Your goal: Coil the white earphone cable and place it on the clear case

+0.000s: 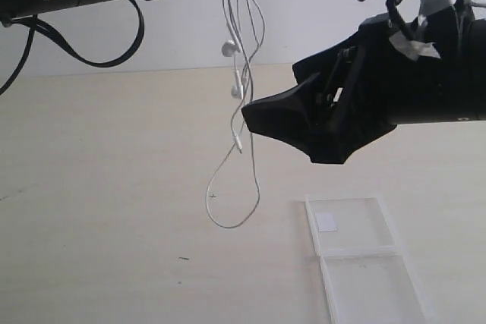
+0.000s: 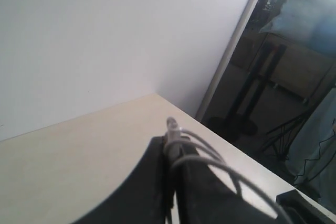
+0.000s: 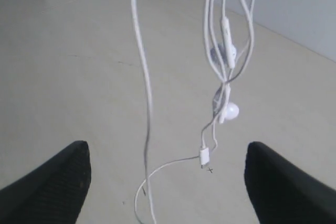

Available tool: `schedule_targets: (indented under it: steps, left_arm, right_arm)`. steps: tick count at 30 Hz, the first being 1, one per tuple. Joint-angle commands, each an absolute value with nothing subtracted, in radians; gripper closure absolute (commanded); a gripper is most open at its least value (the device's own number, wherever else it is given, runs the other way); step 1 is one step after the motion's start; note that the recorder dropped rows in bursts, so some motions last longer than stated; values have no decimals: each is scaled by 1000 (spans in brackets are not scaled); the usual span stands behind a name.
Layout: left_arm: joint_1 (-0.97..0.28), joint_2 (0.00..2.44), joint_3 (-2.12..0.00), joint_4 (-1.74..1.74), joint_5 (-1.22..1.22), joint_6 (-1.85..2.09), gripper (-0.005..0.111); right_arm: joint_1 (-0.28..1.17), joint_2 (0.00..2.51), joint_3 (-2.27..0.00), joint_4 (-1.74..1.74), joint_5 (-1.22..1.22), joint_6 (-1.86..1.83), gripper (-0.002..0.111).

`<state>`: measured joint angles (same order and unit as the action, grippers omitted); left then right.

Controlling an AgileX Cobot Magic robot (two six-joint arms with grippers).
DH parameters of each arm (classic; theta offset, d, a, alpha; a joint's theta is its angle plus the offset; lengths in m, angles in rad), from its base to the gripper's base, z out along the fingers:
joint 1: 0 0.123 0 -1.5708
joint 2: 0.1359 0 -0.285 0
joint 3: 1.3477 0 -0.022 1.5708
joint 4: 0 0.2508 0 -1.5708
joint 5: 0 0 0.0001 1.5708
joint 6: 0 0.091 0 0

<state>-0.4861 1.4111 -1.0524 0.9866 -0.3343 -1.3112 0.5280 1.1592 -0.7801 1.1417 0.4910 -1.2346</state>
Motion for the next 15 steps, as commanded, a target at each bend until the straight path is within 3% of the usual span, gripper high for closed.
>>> schedule_targets:
  steps: [1,8,15]
  left_arm:
    - [-488,1408,-1057,1010,-339,-1325,107]
    - [-488,1412,-1057,1012,-354,-1339,107]
    - [-488,1412,-1057,1012,-354,-1339,107]
  right_arm:
    - [524,1178,-775,1238,475,-1315,31]
    - [524,1202,-775,1437,464,-1497,31]
    - [524,1243,-775,1492,440,-1552,15]
